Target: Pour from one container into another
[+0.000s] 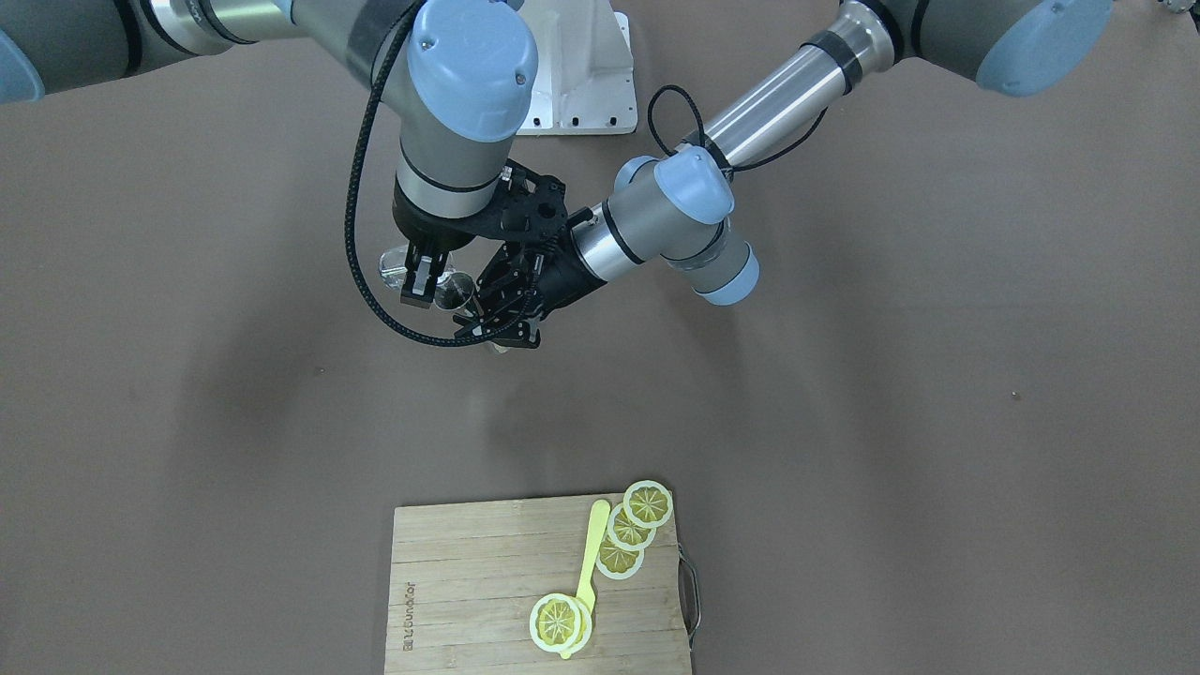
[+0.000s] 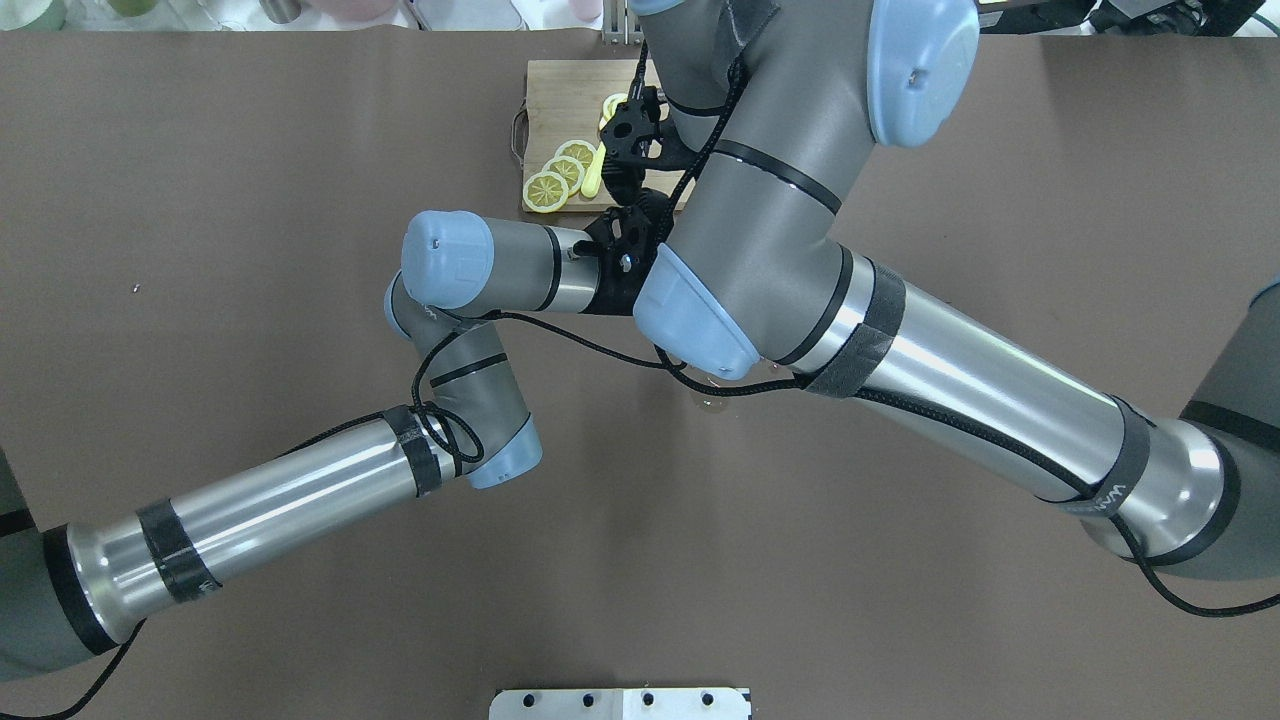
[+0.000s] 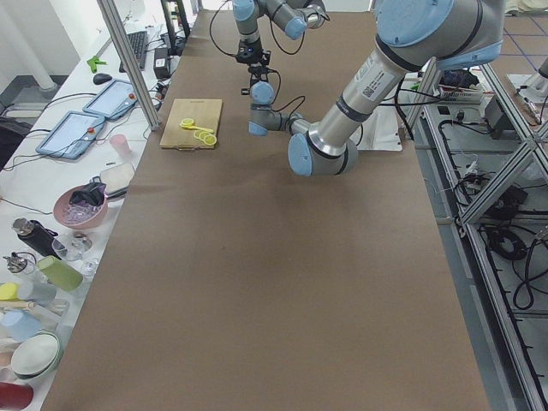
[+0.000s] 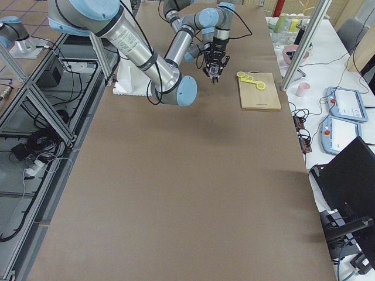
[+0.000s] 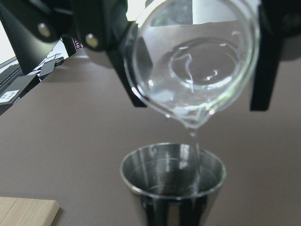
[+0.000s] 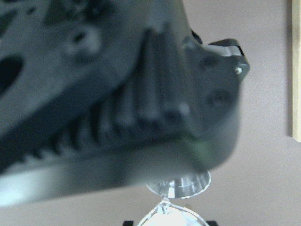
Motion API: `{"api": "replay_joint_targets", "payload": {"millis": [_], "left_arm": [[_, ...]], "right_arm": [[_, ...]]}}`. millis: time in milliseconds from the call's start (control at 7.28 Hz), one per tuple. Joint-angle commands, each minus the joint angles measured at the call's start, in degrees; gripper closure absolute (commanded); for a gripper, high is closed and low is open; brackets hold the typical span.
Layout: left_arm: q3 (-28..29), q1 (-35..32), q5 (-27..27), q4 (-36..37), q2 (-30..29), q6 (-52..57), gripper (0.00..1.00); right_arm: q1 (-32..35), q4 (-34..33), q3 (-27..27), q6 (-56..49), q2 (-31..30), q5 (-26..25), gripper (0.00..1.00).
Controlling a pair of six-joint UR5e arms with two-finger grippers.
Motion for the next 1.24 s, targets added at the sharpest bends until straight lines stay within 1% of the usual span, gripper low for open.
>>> {"api": "replay_joint_targets", "payload": {"millis": [0, 412, 687, 824, 962, 1099], "left_arm": [[-0.06, 0.0, 0.0, 0.0, 0.0, 0.0, 1.0], [-0.15, 0.0, 0.0, 0.0, 0.0, 0.0, 1.0], [-0.06, 0.0, 0.0, 0.0, 0.0, 0.0, 1.0], [-0.15, 0.0, 0.0, 0.0, 0.0, 0.0, 1.0], [-0.15, 0.0, 0.0, 0.0, 0.0, -0.09, 1.0], [-0.15, 0.0, 0.0, 0.0, 0.0, 0.0, 1.0]], "right_arm": [[0.0, -1.03, -1.08, -1.0, 1.13, -0.31, 1.0], [0.26, -1.13, -0.56, -1.71, 0.97, -0.31, 1.0], [0.87, -0.69, 2.59, -1.79, -0.69, -0.22, 1.0], [0.96, 0.44, 5.57, -1.71, -3.05, -0.14, 1.0], [1.84, 5.67, 7.77, -1.18, -6.04, 0.13, 1.0], [2.19, 8.08, 9.36, -0.74, -7.89, 0.39, 1.0]]}}
